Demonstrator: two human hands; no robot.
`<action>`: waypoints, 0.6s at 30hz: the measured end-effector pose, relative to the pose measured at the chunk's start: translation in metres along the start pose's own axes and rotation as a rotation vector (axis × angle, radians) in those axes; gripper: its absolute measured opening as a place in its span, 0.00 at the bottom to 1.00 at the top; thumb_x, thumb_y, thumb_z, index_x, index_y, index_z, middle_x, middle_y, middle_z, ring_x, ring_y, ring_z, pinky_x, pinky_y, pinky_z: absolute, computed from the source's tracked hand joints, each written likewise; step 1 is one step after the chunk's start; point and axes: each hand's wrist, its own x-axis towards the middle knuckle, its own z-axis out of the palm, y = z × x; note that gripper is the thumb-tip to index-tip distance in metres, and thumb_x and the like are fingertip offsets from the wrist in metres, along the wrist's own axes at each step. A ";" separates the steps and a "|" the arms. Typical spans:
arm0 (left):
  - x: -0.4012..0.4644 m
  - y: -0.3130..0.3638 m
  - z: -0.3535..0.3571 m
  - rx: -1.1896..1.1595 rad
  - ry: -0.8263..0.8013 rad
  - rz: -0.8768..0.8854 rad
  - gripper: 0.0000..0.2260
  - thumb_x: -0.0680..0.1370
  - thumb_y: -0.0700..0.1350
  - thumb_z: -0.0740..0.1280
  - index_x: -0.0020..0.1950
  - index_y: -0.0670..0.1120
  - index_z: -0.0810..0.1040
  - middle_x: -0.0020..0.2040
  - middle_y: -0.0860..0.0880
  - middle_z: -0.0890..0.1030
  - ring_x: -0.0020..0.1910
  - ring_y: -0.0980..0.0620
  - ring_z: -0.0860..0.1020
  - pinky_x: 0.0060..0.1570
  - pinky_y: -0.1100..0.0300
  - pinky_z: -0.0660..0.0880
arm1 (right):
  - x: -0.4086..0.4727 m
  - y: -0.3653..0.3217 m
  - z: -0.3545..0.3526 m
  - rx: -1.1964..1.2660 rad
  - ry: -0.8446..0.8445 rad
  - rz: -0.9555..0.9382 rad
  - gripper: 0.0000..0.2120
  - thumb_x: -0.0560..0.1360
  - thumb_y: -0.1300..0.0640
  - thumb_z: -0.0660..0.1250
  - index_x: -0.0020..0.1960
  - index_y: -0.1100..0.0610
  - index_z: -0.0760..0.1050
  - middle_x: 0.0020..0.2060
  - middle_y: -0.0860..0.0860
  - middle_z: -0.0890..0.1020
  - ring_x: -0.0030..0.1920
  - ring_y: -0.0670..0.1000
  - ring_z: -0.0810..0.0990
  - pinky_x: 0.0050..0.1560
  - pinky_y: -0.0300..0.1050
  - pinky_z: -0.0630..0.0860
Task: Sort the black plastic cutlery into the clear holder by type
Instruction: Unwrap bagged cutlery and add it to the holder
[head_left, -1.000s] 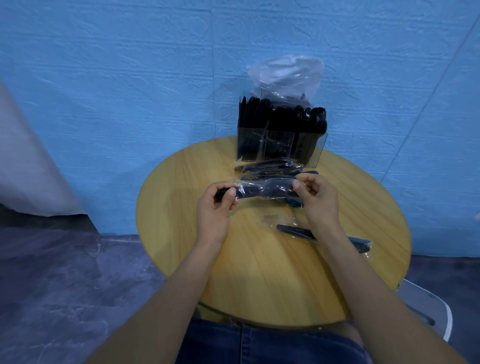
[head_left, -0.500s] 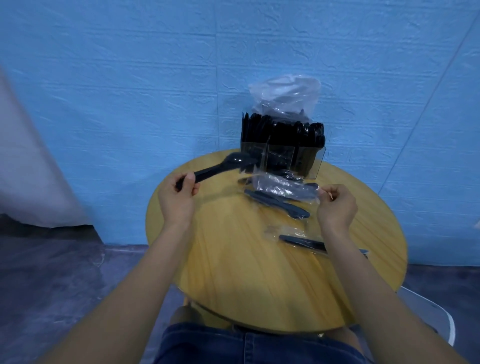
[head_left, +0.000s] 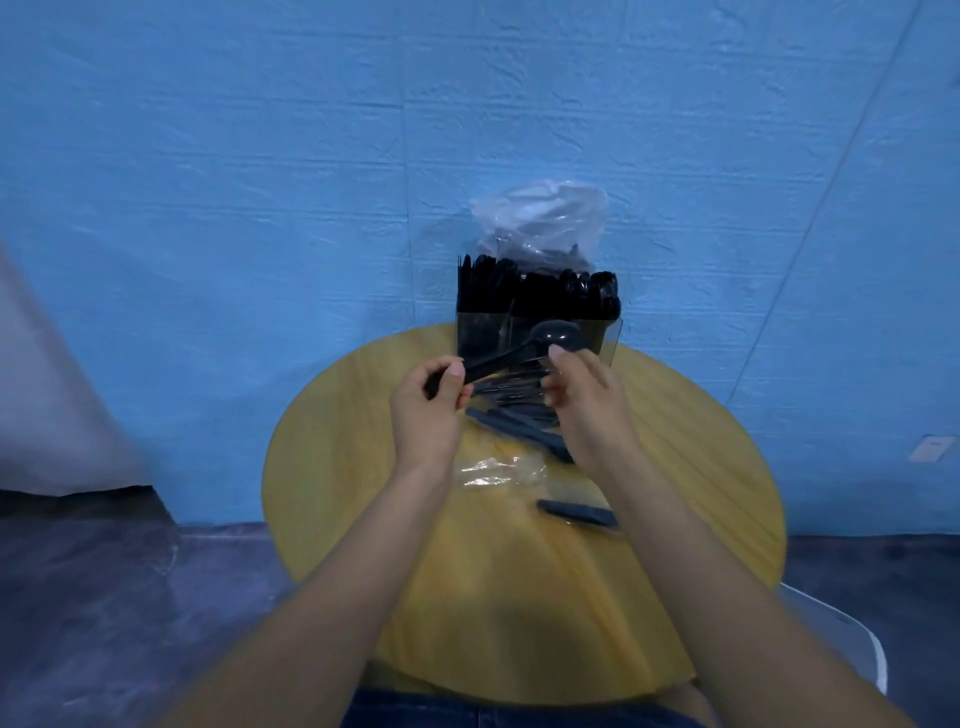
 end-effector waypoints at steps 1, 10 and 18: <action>-0.002 -0.003 0.003 -0.007 -0.030 -0.004 0.06 0.79 0.40 0.64 0.46 0.49 0.77 0.38 0.52 0.78 0.35 0.60 0.77 0.43 0.66 0.75 | 0.006 -0.004 0.001 0.134 0.019 0.020 0.08 0.78 0.54 0.64 0.44 0.57 0.70 0.31 0.47 0.73 0.33 0.46 0.71 0.35 0.38 0.68; 0.010 -0.005 0.011 0.393 -0.554 -0.033 0.06 0.81 0.43 0.60 0.56 0.45 0.70 0.44 0.51 0.75 0.43 0.53 0.77 0.41 0.67 0.74 | 0.045 -0.010 -0.008 0.165 0.014 0.026 0.08 0.79 0.62 0.62 0.41 0.57 0.70 0.31 0.50 0.70 0.25 0.43 0.66 0.25 0.32 0.65; 0.024 -0.012 0.026 0.915 -0.489 0.435 0.08 0.82 0.49 0.55 0.58 0.47 0.66 0.36 0.52 0.73 0.31 0.53 0.73 0.28 0.58 0.65 | 0.059 -0.011 0.007 0.132 -0.028 0.014 0.10 0.78 0.61 0.63 0.38 0.57 0.69 0.28 0.48 0.72 0.27 0.44 0.68 0.28 0.35 0.66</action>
